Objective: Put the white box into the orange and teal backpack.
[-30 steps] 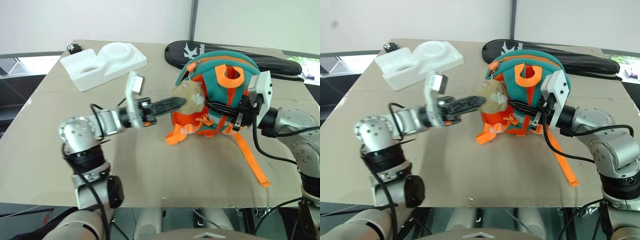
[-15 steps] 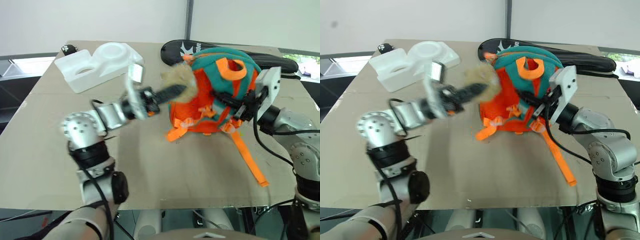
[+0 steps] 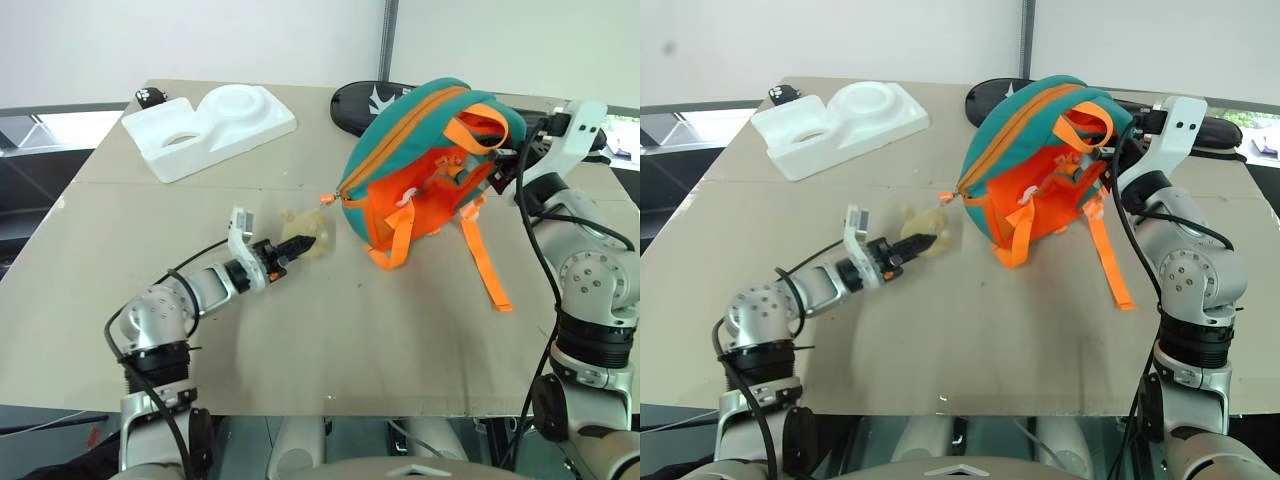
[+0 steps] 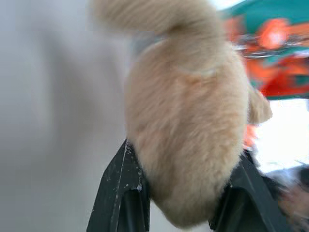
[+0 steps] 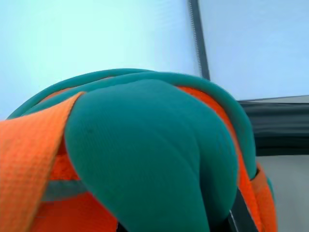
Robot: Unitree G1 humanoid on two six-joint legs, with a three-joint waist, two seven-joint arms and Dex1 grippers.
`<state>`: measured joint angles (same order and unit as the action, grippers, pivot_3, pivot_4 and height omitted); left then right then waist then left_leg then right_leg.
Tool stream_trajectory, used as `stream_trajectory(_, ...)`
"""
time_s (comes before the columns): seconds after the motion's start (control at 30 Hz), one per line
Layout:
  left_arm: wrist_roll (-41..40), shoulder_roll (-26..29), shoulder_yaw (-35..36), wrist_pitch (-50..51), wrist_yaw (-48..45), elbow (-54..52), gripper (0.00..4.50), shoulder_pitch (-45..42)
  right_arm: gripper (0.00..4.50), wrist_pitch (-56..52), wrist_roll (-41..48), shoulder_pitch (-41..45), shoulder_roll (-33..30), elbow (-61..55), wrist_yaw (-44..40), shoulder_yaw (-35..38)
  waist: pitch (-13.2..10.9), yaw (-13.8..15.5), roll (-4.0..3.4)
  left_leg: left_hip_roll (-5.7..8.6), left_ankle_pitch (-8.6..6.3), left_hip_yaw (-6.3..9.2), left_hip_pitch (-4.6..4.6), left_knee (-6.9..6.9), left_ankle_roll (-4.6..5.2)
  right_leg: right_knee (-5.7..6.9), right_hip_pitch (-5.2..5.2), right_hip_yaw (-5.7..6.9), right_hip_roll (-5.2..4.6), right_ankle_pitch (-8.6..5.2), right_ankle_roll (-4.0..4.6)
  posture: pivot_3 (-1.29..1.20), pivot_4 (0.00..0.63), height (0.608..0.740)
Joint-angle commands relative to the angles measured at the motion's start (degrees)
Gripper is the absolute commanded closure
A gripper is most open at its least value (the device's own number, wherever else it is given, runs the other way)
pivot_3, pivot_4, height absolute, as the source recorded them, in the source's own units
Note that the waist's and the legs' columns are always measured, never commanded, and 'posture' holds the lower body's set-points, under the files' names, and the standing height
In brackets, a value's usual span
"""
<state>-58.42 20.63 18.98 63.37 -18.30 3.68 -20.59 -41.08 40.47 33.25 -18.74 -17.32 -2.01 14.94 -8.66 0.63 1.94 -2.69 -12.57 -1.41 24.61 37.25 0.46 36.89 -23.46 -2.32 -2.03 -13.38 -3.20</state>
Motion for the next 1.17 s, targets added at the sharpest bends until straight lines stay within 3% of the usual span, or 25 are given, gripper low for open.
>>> stream_trajectory(0.03,6.1,-0.7,1.9,-9.4,0.9,-0.1,4.17,2.0,4.50,2.0,-1.2,0.3,-5.0,-4.8,-0.1,5.6,0.0,0.1,-0.01,0.00,0.00,0.01,0.00,0.00,0.00,0.01,0.00,0.01,0.01,0.00,0.00,0.00,0.150,0.740)
stream_trajectory(0.2,13.6,2.7,-6.1,-22.8,-11.7,-9.7,4.23,2.5,4.50,1.4,-3.0,-7.7,-13.8,-10.0,-13.8,-3.9,0.0,0.0,-0.02,0.00,-0.01,0.01,0.07,-0.08,0.01,-0.09,-0.02,0.03,0.02,-0.01,0.00,0.00,0.150,0.740)
stream_trajectory(0.27,14.3,3.6,-6.8,-25.6,-15.4,-11.3,4.23,3.8,4.50,2.4,-4.3,-9.0,-15.0,-9.8,-14.9,-4.1,0.0,-0.5,-0.03,-0.01,-0.01,-0.04,0.07,-0.15,0.01,-0.15,-0.04,-0.02,0.03,-0.01,0.00,0.00,0.150,0.740)
stream_trajectory(0.3,14.2,4.0,-6.5,-26.7,-16.9,-12.1,3.74,4.4,3.75,2.2,-4.0,-9.5,-15.4,-9.6,-15.5,-3.7,0.0,-0.7,-0.05,-0.01,-0.01,-0.05,0.07,-0.15,0.01,-0.15,-0.05,-0.04,0.04,-0.02,-0.01,0.00,0.150,0.740)
stream_trajectory(0.4,16.2,6.4,-6.3,-29.9,-20.7,-14.8,2.44,6.9,2.63,2.0,-3.0,-12.5,-19.2,-10.8,-22.0,-2.8,0.0,-1.1,-0.05,-0.02,-0.01,-0.06,0.08,-0.14,0.02,-0.14,-0.07,-0.04,0.03,-0.01,-0.02,0.00,0.150,0.740)
stream_trajectory(0.57,17.8,10.1,-6.6,-32.7,-24.8,-20.9,0.02,13.2,0.22,1.0,3.2,-21.3,-26.9,-12.6,-35.1,3.5,0.0,-1.1,-0.05,-0.04,-0.02,-0.02,0.09,-0.14,0.02,-0.15,-0.05,0.00,0.03,-0.02,-0.02,0.00,0.150,0.740)
stream_trajectory(0.77,20.0,15.8,-3.3,-36.5,-29.4,-26.6,0.00,24.6,0.10,2.2,4.9,-34.4,-32.3,-12.4,-46.1,12.7,0.0,-1.1,-0.04,-0.06,-0.02,-0.05,-0.02,-0.11,0.03,-0.12,0.00,-0.03,0.02,-0.15,0.20,0.00,0.150,0.740)
stream_trajectory(1.0,21.4,19.6,3.2,-39.5,-33.3,-28.0,0.00,36.5,0.10,13.2,-4.5,-49.5,-27.9,-11.0,-48.7,16.5,0.0,-1.1,-0.01,-0.13,-0.02,-0.07,-0.08,0.01,0.02,-0.12,0.03,-0.03,0.04,-0.18,0.21,0.00,0.150,0.740)
stream_trajectory(1.17,20.5,20.3,5.3,-38.8,-33.8,-28.2,0.00,39.5,0.10,19.0,-8.1,-52.3,-25.8,-6.9,-49.7,16.8,0.0,-1.1,-0.08,-0.15,-0.03,-0.27,-0.14,0.02,0.02,-0.13,0.02,-0.14,-0.01,-0.18,0.19,0.00,0.150,0.740)
